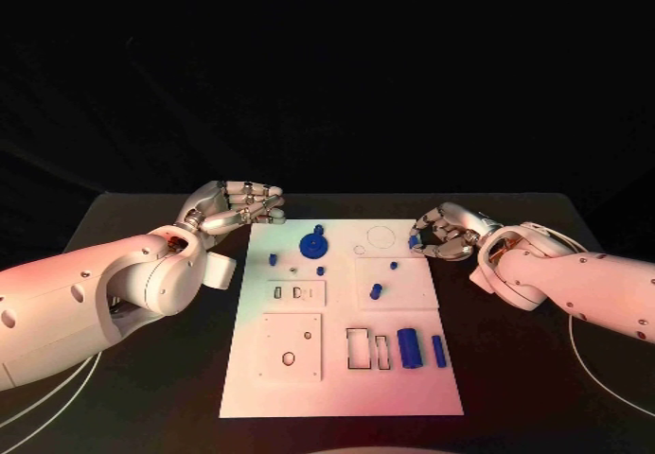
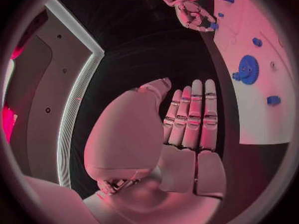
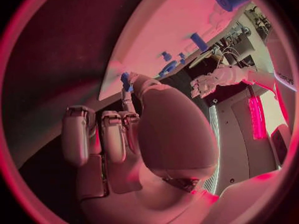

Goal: Assemble the parts on the task board

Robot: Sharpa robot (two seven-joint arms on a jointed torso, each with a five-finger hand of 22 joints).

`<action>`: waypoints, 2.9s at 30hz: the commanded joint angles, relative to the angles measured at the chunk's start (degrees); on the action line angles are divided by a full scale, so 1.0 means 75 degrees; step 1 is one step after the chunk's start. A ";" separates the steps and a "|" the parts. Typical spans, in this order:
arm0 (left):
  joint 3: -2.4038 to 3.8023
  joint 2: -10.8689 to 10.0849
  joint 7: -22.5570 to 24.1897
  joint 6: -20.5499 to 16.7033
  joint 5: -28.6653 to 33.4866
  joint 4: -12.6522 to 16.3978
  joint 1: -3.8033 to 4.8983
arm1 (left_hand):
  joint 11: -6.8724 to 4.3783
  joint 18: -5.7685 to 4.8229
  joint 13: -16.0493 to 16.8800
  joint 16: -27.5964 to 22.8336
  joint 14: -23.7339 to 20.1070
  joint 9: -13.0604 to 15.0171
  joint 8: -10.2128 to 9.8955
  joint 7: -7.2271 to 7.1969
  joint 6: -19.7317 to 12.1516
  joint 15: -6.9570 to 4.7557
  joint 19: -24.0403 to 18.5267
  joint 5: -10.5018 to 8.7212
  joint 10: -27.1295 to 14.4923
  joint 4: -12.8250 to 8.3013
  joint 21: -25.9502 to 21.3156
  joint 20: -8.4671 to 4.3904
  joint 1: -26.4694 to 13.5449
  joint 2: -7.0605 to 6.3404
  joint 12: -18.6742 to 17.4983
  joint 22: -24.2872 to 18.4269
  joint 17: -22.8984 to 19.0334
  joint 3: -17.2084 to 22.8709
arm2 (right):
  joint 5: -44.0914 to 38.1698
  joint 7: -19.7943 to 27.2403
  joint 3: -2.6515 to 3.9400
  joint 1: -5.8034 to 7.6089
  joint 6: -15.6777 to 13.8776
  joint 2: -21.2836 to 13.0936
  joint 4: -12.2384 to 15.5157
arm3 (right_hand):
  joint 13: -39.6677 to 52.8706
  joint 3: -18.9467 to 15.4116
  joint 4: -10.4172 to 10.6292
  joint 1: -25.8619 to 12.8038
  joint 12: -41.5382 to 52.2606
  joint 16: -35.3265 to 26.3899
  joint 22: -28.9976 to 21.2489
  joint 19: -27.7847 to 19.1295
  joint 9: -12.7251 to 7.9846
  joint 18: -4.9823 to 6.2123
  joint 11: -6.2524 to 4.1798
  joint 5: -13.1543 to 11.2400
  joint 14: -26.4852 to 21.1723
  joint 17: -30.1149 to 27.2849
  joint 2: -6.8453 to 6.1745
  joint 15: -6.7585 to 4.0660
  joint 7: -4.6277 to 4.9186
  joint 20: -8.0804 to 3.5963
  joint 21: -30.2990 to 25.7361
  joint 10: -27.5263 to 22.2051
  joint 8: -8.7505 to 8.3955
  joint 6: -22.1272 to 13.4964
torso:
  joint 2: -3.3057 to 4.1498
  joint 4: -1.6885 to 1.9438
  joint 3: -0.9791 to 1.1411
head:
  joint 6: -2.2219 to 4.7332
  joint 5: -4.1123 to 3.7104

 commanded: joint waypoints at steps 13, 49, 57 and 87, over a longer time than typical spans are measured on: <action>0.0004 0.0107 0.0058 0.0143 0.0019 -0.0169 0.0002 | 0.0052 0.0034 -0.0007 -0.0044 -0.0040 -0.0010 -0.0047 0.0043 -0.0011 0.0033 0.0010 -0.0054 -0.0003 -0.0031 -0.0011 0.0039 -0.0101 -0.0021 -0.0043 -0.0016 0.0041 0.0070 | -0.0642 -0.1542 0.0057 0.0346 -0.0323 0.0021 0.1355 | 0.1988 0.0200 0.0029 -0.0369 0.0043 0.0023 0.1128 0.0095 0.0096 -0.0105 -0.0101 0.0204 0.0776 0.1778 0.0118 -0.0101 -0.0069 -0.0086 0.0152 0.0780 0.0104 0.0154 | -0.0112 -0.0011 -0.0042 | -0.0003 0.0046; -0.0014 0.0237 0.0037 0.0178 0.0019 -0.0455 0.0002 | 0.0048 0.0034 -0.0005 -0.0053 -0.0036 -0.0007 -0.0046 0.0037 -0.0001 0.0031 0.0013 -0.0059 0.0007 -0.0051 -0.0010 0.0038 -0.0108 -0.0017 -0.0039 -0.0019 0.0057 0.0099 | -0.2612 -0.3629 -0.0023 -0.0217 0.0387 0.2433 0.1779 | 0.1963 0.0283 -0.0011 -0.0489 0.0018 0.0016 0.1130 0.0096 0.0137 -0.0104 -0.0112 0.0193 0.0770 0.1748 0.0130 -0.0117 -0.0076 -0.0108 0.0142 0.0763 0.0113 0.0119 | -0.0238 0.0025 -0.0138 | -0.0285 0.0493; -0.0014 0.0212 0.0029 0.0183 0.0019 -0.0428 0.0003 | 0.0048 0.0034 -0.0005 -0.0053 -0.0036 -0.0007 -0.0046 0.0037 -0.0001 0.0031 0.0013 -0.0059 0.0007 -0.0051 -0.0010 0.0038 -0.0108 -0.0017 -0.0039 -0.0019 0.0057 0.0099 | -0.2680 -0.3724 -0.0029 -0.0318 0.0431 0.2534 0.1757 | 0.1953 0.0273 -0.0005 -0.0559 0.0008 0.0014 0.1129 0.0097 0.0148 -0.0104 -0.0112 0.0190 0.0768 0.1740 0.0090 -0.0118 -0.0075 -0.0110 0.0137 0.0756 0.0114 0.0111 | -0.0240 0.0022 -0.0127 | -0.0333 0.0550; -0.0014 0.0187 0.0017 0.0209 0.0019 -0.0418 0.0003 | 0.0048 0.0034 -0.0005 -0.0053 -0.0036 -0.0007 -0.0046 0.0037 -0.0001 0.0031 0.0013 -0.0059 0.0007 -0.0051 -0.0010 0.0038 -0.0108 -0.0017 -0.0039 -0.0019 0.0057 0.0099 | -0.2669 -0.3576 -0.0031 -0.0538 0.0260 0.2712 0.1516 | 0.1960 0.0259 -0.0009 -0.0637 0.0015 0.0010 0.1119 0.0090 0.0156 -0.0100 -0.0111 0.0190 0.0765 0.1722 0.0018 -0.0119 -0.0071 -0.0112 0.0121 0.0761 0.0105 0.0081 | -0.0239 0.0034 -0.0137 | -0.0363 0.0606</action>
